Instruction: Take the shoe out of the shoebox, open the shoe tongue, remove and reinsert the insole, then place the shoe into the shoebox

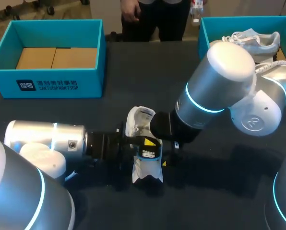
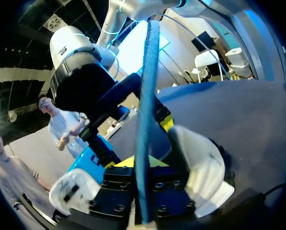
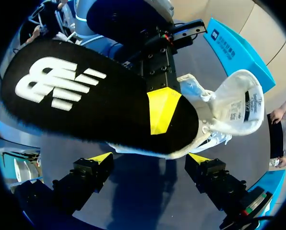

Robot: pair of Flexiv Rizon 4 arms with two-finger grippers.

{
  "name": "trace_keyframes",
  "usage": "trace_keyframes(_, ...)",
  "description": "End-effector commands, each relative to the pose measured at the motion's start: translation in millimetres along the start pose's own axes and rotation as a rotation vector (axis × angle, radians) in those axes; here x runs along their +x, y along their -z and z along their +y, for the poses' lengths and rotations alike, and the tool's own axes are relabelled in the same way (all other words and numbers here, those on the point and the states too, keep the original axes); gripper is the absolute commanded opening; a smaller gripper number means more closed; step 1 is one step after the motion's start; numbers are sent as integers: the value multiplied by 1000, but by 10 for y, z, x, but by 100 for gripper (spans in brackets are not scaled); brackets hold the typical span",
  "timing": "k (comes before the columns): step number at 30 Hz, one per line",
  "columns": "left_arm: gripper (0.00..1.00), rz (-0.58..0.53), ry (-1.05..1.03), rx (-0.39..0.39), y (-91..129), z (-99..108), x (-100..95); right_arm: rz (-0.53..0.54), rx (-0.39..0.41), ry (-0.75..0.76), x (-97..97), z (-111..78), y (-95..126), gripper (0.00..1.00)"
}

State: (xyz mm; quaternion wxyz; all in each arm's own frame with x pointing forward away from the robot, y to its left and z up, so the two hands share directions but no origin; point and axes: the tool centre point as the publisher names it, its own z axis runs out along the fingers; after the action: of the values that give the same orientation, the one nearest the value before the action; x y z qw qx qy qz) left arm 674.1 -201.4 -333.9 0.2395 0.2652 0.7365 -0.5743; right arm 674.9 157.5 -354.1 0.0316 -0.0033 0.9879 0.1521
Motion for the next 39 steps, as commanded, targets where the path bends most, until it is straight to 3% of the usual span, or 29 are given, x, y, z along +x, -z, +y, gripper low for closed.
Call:
trace_keyframes(1, 34, -21, -1, 16, 124, -119, -37, -2, -1, 0, 11, -5, -8, 100)
trace_keyframes(8, 36, -30, -48, 49, 172, -351, -85, -2, -1, 0, 11, -5, -8, 100)
trace_keyframes(10, 24, -30, -54, 52, 155, -392, -88, -2, -1, 0, 11, -5, -8, 100)
trace_keyframes(12, 0, -28, -63, 58, 134, -406, -83, -2, -1, 0, 11, -5, -8, 100)
trace_keyframes(23, 0, 5, -158, 50, 18, -209, 15, -2, -1, 0, 11, -5, -8, 100)
trace_keyframes(35, 0, -19, -204, -67, -49, 32, -10, -2, -1, 0, 11, -5, -8, 100)
trace_keyframes(39, 0, -32, -172, -67, -26, 69, -27, -2, -1, 0, 11, -5, -8, 100)
